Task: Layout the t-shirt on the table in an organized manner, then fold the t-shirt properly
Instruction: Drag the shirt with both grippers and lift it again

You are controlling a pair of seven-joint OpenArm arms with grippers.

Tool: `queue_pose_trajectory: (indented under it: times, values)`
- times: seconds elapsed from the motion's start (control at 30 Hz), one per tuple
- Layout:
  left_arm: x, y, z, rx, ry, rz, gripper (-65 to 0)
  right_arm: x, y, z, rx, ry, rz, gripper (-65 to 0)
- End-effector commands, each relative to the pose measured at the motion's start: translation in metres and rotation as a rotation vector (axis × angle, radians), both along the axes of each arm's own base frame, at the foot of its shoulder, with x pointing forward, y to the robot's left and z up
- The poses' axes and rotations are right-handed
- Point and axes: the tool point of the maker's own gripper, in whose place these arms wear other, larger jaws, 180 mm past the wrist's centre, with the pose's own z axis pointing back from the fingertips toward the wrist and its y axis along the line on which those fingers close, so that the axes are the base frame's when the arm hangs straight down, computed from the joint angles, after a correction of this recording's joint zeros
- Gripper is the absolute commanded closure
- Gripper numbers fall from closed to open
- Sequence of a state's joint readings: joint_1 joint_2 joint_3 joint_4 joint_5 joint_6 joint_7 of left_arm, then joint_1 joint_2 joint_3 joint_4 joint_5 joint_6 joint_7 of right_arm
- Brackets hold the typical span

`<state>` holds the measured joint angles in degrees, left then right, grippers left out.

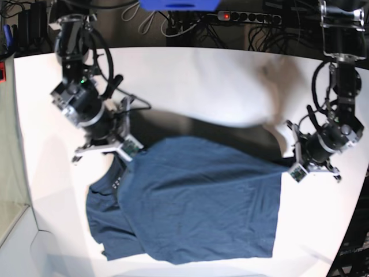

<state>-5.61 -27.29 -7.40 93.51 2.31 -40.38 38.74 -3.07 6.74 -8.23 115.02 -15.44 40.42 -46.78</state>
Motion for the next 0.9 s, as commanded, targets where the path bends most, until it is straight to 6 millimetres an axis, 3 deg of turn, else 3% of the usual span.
queue_pose_trajectory:
  times: [0.0, 0.13, 0.23, 0.33, 0.43, 0.6, 0.63, 0.73, 0.87]
  values:
    - [0.005, 0.015, 0.016, 0.017, -0.041, 0.024, -0.5, -0.008, 0.012, 0.0, 0.033, 0.0, 0.03, 0.0]
    - [0.008, 0.047, 0.036, 0.025, -0.092, 0.108, -0.5, -0.043, 0.056, -0.022, 0.059, 0.085, 0.154, 0.0]
    - [0.011, 0.064, 0.05, 0.048, -0.123, 0.135, -0.5, -0.066, 0.094, -0.027, 0.1, 0.123, 0.241, 0.0]
    - [0.011, 0.072, 0.055, 0.071, -0.126, 0.139, -0.4, -0.084, 0.126, -0.026, 0.158, 0.153, 0.295, 0.0]
    - [0.01, 0.074, 0.055, 0.079, -0.122, 0.139, -0.4, -0.091, 0.143, -0.028, 0.184, 0.173, 0.323, 0.0]
    - [0.007, 0.077, 0.053, 0.082, -0.117, 0.144, -0.4, -0.091, 0.14, -0.03, 0.176, 0.174, 0.32, 0.0]
    - [0.005, 0.083, 0.056, 0.081, -0.123, 0.162, -0.4, -0.089, 0.132, -0.029, 0.158, 0.165, 0.314, 0.0]
    - [0.005, 0.099, 0.079, 0.072, -0.189, 0.212, -0.4, -0.078, 0.112, -0.026, 0.117, 0.133, 0.291, 0.0]
    - [0.023, 0.089, 0.133, 0.075, -0.337, 0.191, -0.4, -0.043, 0.081, -0.007, 0.076, 0.043, 0.219, 0.0]
